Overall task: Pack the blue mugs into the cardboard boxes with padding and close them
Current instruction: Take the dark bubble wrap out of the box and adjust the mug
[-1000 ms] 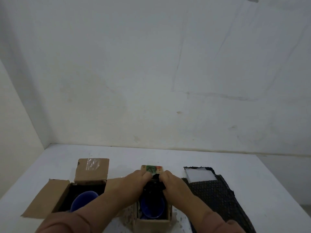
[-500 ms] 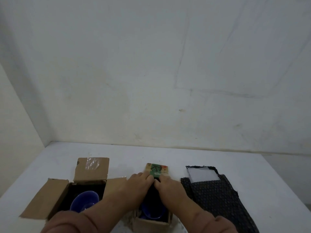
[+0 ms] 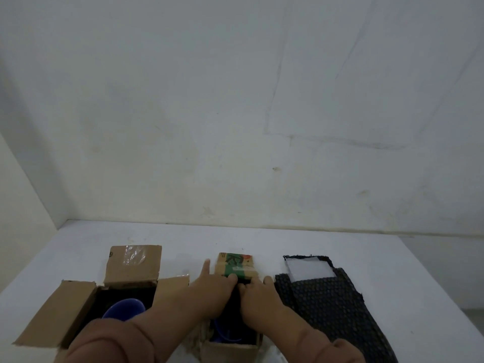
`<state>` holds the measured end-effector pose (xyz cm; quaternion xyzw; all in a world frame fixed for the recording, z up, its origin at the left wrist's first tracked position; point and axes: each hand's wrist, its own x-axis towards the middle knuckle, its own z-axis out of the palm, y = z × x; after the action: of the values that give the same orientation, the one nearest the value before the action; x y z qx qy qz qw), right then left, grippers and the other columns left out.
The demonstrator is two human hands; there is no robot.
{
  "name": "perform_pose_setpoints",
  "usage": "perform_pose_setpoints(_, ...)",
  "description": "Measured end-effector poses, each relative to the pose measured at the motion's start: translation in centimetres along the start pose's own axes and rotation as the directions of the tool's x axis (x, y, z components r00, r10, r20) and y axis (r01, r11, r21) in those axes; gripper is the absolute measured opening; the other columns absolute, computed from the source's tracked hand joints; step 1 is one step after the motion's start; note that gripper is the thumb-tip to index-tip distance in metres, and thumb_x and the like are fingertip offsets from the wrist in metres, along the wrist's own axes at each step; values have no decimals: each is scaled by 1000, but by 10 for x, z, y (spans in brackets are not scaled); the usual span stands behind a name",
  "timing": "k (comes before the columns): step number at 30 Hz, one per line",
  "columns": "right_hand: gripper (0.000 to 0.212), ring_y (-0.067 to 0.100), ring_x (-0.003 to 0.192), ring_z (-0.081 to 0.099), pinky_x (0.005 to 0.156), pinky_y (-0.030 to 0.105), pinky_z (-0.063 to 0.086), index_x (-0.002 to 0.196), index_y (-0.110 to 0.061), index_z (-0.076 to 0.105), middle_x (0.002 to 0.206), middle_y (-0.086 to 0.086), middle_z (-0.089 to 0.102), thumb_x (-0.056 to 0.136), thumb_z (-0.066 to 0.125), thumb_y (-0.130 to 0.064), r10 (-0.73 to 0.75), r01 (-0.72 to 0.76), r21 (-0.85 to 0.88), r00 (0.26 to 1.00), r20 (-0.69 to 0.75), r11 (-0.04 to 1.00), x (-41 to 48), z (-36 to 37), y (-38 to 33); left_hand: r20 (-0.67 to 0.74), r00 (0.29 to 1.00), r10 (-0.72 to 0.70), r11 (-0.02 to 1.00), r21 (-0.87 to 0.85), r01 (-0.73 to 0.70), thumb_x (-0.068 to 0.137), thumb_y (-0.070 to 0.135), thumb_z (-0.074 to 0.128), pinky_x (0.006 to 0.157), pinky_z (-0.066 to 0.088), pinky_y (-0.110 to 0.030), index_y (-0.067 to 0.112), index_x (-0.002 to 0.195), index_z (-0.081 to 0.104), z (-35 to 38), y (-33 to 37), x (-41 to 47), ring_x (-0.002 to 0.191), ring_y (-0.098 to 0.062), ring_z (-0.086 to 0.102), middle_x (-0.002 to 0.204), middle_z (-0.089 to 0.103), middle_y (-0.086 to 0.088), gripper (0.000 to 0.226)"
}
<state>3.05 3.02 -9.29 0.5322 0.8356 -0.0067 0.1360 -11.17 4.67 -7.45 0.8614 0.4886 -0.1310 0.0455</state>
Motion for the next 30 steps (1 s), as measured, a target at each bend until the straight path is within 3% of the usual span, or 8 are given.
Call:
perform_pose_setpoints(2,48,34,108,48,95,48,30,131,-4,34,114,18,59,86,46,-16,-10,12,58,999,-32,998,0,-1,2,-28,999,36,998,-43,-37,86,2,46,118,8,-48,8,120,45,-2,-4,2,117,-34,51,119,60,-16,34)
perform_pose_setpoints(5,36,34,92,55,72,36,33,119,-9,42,111,17,56,83,46,-9,-35,72,224,986,-165,972,-5,1,9,-103,994,47,997,-52,-52,91,13,46,105,30,-36,11,116,52,1,-6,-1,117,-30,45,125,54,-13,26)
perform_pose_setpoints(8,20,37,83,57,62,36,30,104,-9,49,108,19,54,85,42,-6,-36,79,232,983,-181,969,-8,3,12,-205,977,56,991,131,-29,87,19,51,98,24,-44,15,102,57,7,-8,-8,109,-30,42,113,58,-8,17)
perform_pose_setpoints(11,17,36,83,59,62,36,33,101,-9,50,106,19,54,87,42,-6,3,30,210,988,-157,977,-5,2,8,-228,971,-70,993,78,90,82,20,55,87,20,-44,21,94,54,6,-6,-16,104,-27,40,103,62,-3,12)
perform_pose_setpoints(14,16,36,88,59,65,38,36,100,-7,53,106,20,57,89,42,-7,26,-2,188,992,-124,982,-3,-1,5,-171,975,-139,987,60,151,75,15,61,85,23,-43,20,99,49,5,2,-16,105,-29,42,105,61,-7,27)
perform_pose_setpoints(19,20,34,91,60,71,40,48,103,-5,57,107,20,58,87,44,-3,27,-7,224,996,-88,974,-4,-3,12,-195,976,-92,993,54,104,76,17,55,80,23,-43,21,98,50,11,-2,-16,102,-29,43,102,61,-8,23)
perform_pose_setpoints(25,19,36,89,59,62,38,38,105,-7,53,109,19,54,90,42,-9,20,2,178,992,-121,984,-7,5,8,-228,971,-67,997,31,76,76,14,53,72,19,-43,24,91,45,24,-10,-12,95,-29,46,93,62,-6,19)
perform_pose_setpoints(30,22,37,96,58,74,42,47,108,-4,57,112,20,54,89,45,-4,25,-9,194,996,-80,981,-4,-1,11,-222,973,-69,997,25,77,78,16,53,74,20,-42,24,89,46,20,-7,-10,95,-30,47,96,62,-8,16)
